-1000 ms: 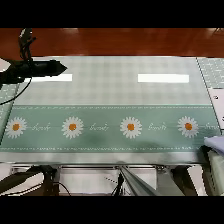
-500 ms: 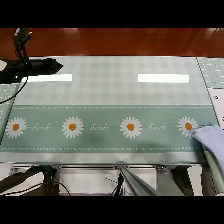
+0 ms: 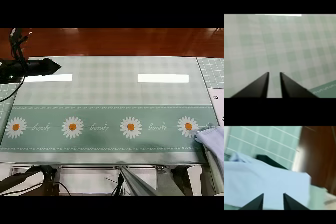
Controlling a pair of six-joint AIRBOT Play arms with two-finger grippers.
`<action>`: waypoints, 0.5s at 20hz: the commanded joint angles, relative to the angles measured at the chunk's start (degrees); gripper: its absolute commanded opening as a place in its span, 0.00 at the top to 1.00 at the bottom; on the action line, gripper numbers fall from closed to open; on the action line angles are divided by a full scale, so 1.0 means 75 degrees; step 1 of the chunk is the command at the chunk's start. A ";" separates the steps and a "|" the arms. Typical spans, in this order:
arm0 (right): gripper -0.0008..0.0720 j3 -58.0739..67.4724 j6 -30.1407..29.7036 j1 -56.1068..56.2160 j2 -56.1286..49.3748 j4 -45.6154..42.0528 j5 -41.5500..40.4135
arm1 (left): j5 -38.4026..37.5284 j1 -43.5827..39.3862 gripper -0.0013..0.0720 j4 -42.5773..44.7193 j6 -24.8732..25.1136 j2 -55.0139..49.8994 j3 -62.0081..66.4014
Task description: Fold the shirts.
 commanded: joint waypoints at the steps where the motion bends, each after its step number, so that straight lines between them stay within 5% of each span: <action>1: 0.41 -0.0003 -0.0350 0.0015 -0.0402 0.4578 -0.1043 | -0.1274 0.0012 0.32 0.0003 -0.0026 0.0006 0.0262; 3: 0.41 -0.0003 -0.0358 0.0312 -0.0868 0.6260 -0.0868 | -0.2014 -0.0017 0.32 0.0175 -0.0248 0.0009 0.0425; 4: 0.41 -0.0003 -0.0373 0.0819 -0.1035 0.6181 -0.0720 | -0.2326 -0.0122 0.37 0.0781 -0.0822 0.0023 0.0557; 6: 0.41 -0.0006 -0.0600 0.2323 -0.1218 0.4809 -0.0571 | -0.2771 -0.0621 0.37 0.2594 -0.1996 0.0169 0.0775; 10: 0.37 -0.0714 -0.0647 0.5881 -0.1285 0.1836 -0.1125 | -0.3244 -0.2037 0.35 0.4890 -0.3072 0.0565 0.0799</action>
